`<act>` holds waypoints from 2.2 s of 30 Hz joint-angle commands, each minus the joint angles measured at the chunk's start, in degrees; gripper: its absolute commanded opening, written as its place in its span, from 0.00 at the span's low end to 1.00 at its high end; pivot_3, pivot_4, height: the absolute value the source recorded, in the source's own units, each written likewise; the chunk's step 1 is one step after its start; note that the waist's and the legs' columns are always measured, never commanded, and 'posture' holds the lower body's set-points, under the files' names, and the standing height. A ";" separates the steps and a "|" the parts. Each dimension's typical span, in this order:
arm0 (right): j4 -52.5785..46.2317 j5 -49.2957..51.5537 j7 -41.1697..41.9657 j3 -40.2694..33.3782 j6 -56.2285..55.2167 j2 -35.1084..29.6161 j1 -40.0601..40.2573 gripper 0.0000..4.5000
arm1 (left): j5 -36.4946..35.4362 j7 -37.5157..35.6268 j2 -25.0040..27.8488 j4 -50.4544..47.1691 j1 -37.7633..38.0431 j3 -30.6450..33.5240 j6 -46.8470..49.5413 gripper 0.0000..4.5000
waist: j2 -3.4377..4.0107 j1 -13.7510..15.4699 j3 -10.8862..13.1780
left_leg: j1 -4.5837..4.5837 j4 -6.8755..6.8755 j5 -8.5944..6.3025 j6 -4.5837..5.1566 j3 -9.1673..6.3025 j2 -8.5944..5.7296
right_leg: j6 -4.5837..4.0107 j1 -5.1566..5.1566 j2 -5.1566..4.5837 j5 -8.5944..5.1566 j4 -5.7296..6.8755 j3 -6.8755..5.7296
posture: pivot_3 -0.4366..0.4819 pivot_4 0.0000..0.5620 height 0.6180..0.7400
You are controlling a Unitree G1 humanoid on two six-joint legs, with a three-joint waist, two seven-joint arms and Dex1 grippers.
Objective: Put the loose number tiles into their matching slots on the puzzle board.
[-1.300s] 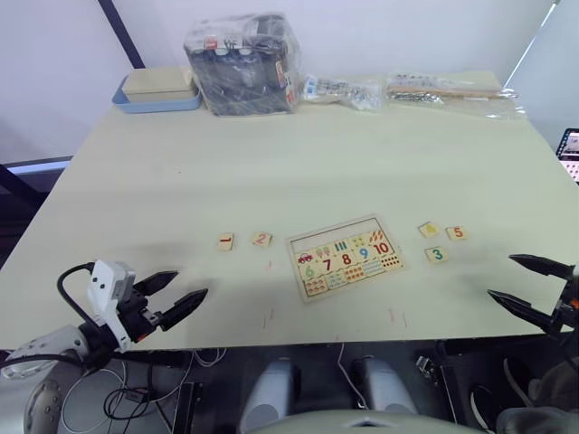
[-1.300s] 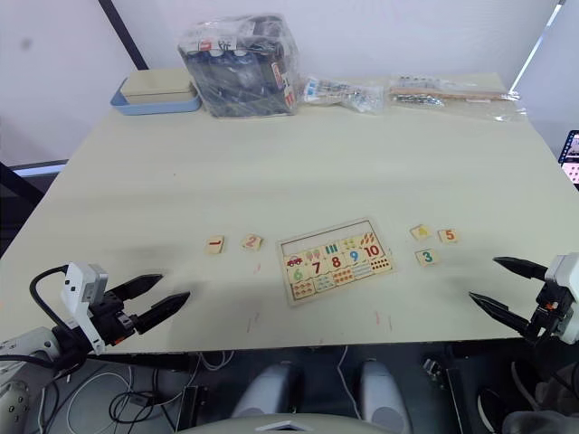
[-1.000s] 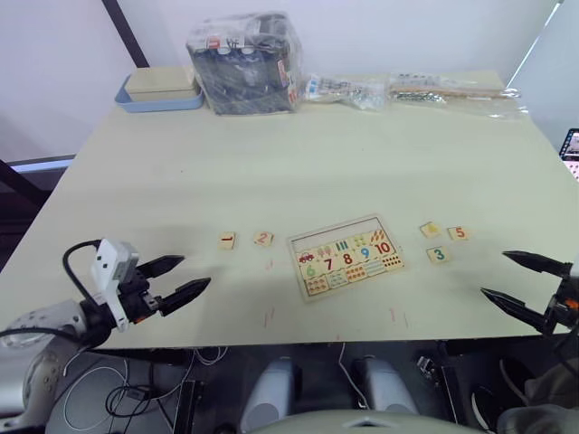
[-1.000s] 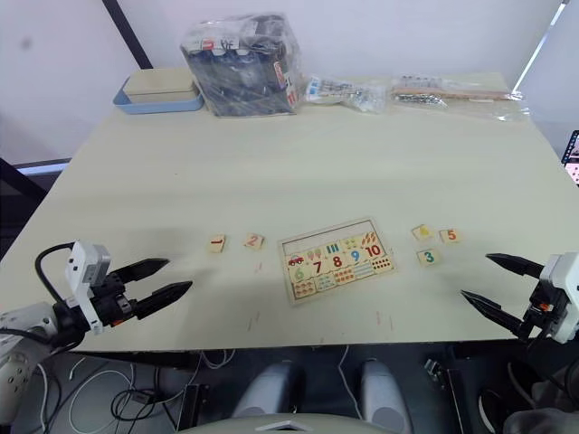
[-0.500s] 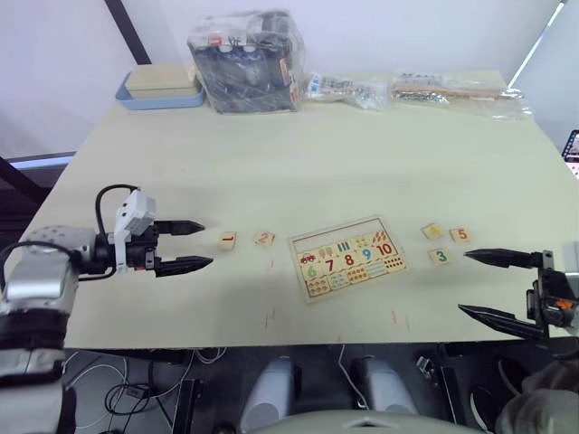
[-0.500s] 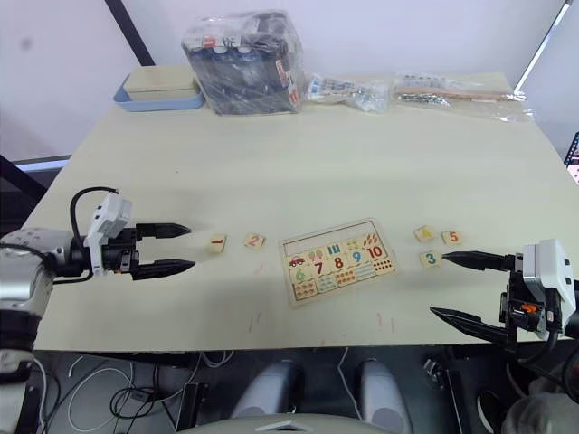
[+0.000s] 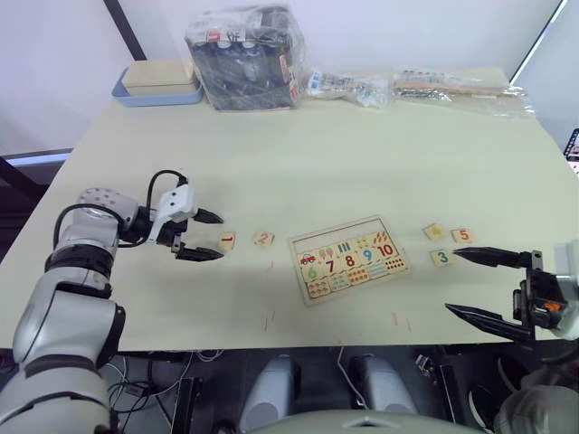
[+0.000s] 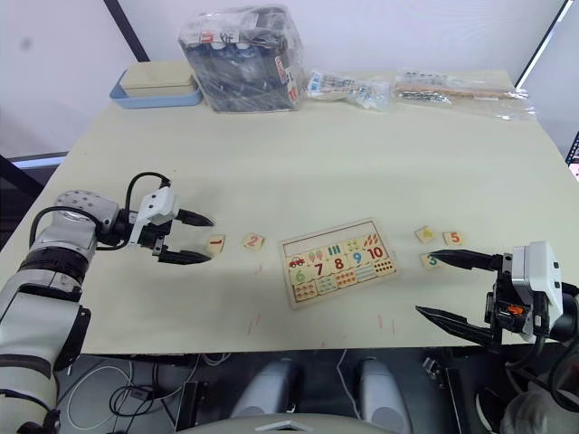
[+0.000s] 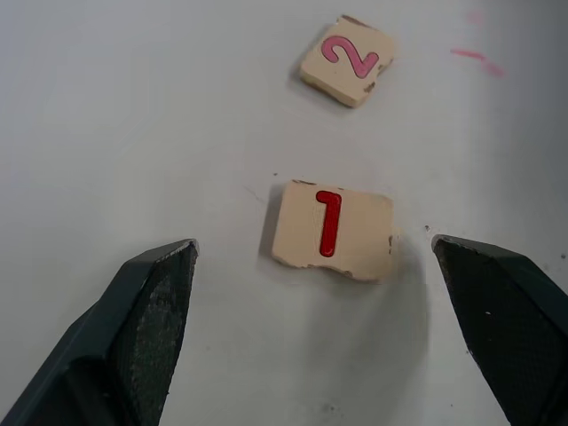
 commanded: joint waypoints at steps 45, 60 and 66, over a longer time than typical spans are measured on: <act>1.39 0.50 -0.38 6.71 0.21 0.92 -8.19 1.00 | -22.05 73.02 -19.64 -113.99 45.68 43.37 108.19 0.33 | -0.04 0.02 -0.02 | 0.57 0.05 0.02 -0.04 0.10 0.08 | -0.02 0.38 -0.05 0.00 0.21 0.19 | 0.48 0.27 1.00; 1.85 1.85 0.85 5.58 2.87 -2.01 -9.47 1.00 | -18.83 93.03 -37.41 -119.13 48.75 39.18 112.76 0.33 | -0.15 0.41 -0.05 | 0.58 0.04 0.08 -0.18 0.01 0.02 | -0.06 0.45 -0.11 -0.01 0.16 0.17 | 0.48 0.27 1.00; 1.32 2.05 0.71 5.26 2.77 -1.94 -9.13 1.00 | -19.91 93.67 -38.04 -117.94 49.25 39.62 112.76 0.50 | -0.14 0.41 -0.06 | 0.58 0.04 0.08 -0.17 0.05 0.00 | -0.06 0.46 -0.12 -0.01 0.15 0.20 | 0.48 0.27 1.00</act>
